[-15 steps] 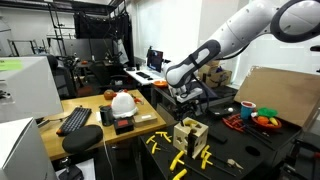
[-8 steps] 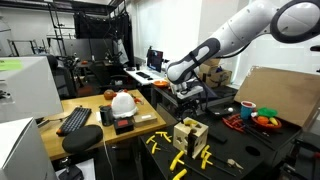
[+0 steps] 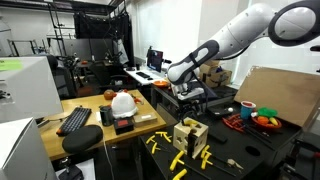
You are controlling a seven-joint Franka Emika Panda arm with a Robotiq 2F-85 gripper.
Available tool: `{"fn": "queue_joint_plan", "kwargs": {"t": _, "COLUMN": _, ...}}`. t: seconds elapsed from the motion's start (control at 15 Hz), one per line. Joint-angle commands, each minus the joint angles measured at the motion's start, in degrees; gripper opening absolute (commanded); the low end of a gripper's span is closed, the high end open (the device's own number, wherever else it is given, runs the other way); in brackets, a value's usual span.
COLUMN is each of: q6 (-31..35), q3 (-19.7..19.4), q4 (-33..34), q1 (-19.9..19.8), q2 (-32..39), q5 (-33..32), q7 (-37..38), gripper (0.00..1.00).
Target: Put one yellow handle in the wooden box and then on the black stand
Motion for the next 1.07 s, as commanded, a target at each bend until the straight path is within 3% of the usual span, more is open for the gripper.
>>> {"fn": "queue_joint_plan", "kwargs": {"t": 0.0, "q6": -2.7, "q3": 0.8, "q4": 2.4, "q1": -1.1, "q2": 1.2, "q5": 1.5, "q7": 0.0, "gripper": 1.0}}
{"fn": "queue_joint_plan", "kwargs": {"t": 0.47, "q6": -2.7, "q3": 0.8, "q4": 2.2, "q1": -1.9, "q2": 1.7, "q5": 2.8, "q7": 0.0, "gripper": 1.0}}
{"fn": "queue_joint_plan", "kwargs": {"t": 0.53, "q6": -2.6, "q3": 0.8, "q4": 2.1, "q1": -1.9, "q2": 1.7, "q5": 2.9, "q7": 0.0, "gripper": 0.75}}
{"fn": "queue_joint_plan", "kwargs": {"t": 0.67, "q6": -2.6, "q3": 0.8, "q4": 2.1, "q1": -2.1, "q2": 1.7, "q5": 3.0, "q7": -0.1, "gripper": 0.68}}
{"fn": "queue_joint_plan", "kwargs": {"t": 1.0, "q6": -2.7, "q3": 1.0, "q4": 2.2, "q1": -2.3, "q2": 2.0, "q5": 3.2, "q7": -0.2, "gripper": 0.29}}
